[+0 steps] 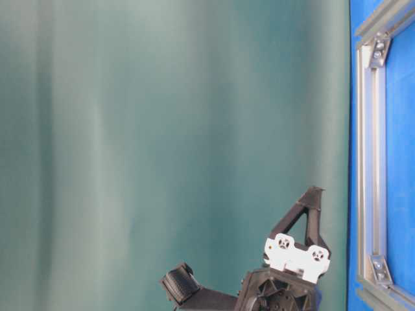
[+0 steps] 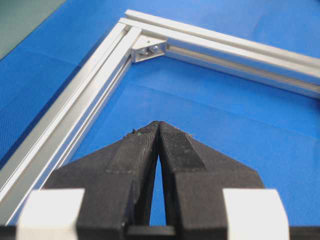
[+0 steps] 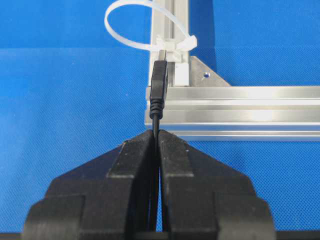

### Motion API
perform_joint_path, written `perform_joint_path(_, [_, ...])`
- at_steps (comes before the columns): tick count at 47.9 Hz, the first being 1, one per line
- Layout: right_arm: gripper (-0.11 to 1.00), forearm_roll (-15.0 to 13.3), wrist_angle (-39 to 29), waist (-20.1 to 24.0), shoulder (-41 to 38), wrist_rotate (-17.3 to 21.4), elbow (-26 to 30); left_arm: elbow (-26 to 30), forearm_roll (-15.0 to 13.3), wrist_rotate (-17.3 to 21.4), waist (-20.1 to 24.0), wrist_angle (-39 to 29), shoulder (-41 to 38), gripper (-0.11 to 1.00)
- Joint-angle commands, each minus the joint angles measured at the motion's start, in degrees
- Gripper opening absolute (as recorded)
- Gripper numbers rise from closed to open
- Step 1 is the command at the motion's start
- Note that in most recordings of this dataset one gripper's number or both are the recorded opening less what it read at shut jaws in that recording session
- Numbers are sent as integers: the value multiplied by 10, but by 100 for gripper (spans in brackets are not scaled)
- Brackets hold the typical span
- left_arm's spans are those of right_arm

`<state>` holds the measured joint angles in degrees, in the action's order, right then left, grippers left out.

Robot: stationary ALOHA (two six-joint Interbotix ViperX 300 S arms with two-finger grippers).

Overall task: Insert the wire through the string loop located on the right side.
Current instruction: 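Push the plug leftward through the white zip-tie loop with the right gripper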

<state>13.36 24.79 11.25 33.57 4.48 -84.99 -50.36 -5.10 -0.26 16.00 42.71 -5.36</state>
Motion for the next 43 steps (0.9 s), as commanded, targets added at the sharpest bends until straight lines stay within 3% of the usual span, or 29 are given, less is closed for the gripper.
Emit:
perform_joint_path(1, [-4,0,3,-1,-5,-1,11,8,2,2,-1,5,16,0])
perform_joint_path(43, [-4,0,113,-1,-210,-1,120,5,2,2,-1,5,17,0])
